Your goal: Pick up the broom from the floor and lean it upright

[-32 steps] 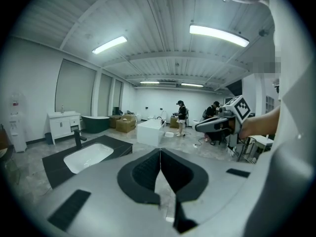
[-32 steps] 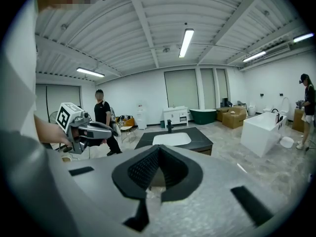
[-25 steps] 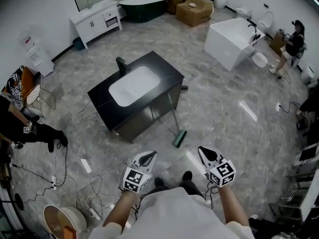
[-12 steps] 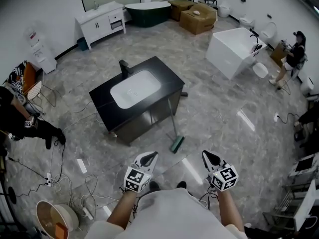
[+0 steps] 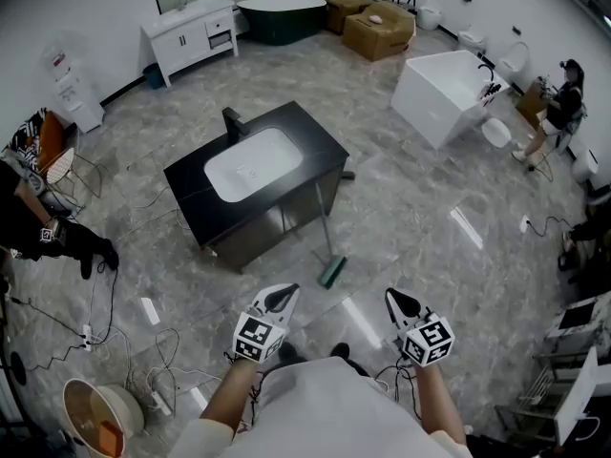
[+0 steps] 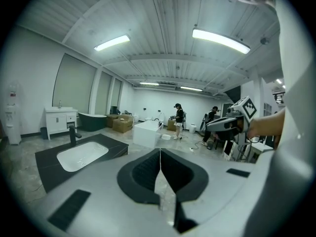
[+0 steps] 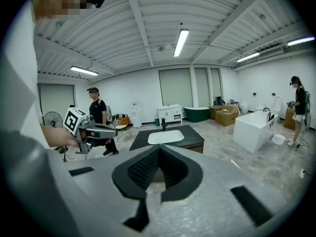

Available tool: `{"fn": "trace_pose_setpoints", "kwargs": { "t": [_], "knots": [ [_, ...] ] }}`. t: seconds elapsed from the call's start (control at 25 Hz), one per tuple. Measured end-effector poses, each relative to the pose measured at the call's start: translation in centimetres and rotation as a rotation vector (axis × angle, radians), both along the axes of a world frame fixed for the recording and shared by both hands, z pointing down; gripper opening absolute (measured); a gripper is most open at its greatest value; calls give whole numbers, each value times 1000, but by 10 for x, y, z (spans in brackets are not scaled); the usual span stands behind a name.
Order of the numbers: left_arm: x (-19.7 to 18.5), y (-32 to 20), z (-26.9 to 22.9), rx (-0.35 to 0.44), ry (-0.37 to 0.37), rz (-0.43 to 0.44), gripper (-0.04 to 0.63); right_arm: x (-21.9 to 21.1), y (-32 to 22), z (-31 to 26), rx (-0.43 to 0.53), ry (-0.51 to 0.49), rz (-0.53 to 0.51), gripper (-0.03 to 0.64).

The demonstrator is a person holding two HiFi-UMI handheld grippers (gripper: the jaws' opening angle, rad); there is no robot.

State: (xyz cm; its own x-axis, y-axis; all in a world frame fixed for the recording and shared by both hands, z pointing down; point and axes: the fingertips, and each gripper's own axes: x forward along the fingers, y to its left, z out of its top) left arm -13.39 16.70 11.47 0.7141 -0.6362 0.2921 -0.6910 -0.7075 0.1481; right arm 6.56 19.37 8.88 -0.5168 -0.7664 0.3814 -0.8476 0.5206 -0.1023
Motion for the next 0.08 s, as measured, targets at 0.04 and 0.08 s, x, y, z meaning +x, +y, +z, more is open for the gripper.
{"fn": "trace_pose_setpoints", "kwargs": {
  "t": [0.04,0.08],
  "knots": [
    [0,-2,0,2,-1,-2,9,0,0,1,-3,-5,0,-2],
    [-1,-4,0,5,-2,-4,9,0,0,3,-7,-11,-1,-2]
  ]
}}
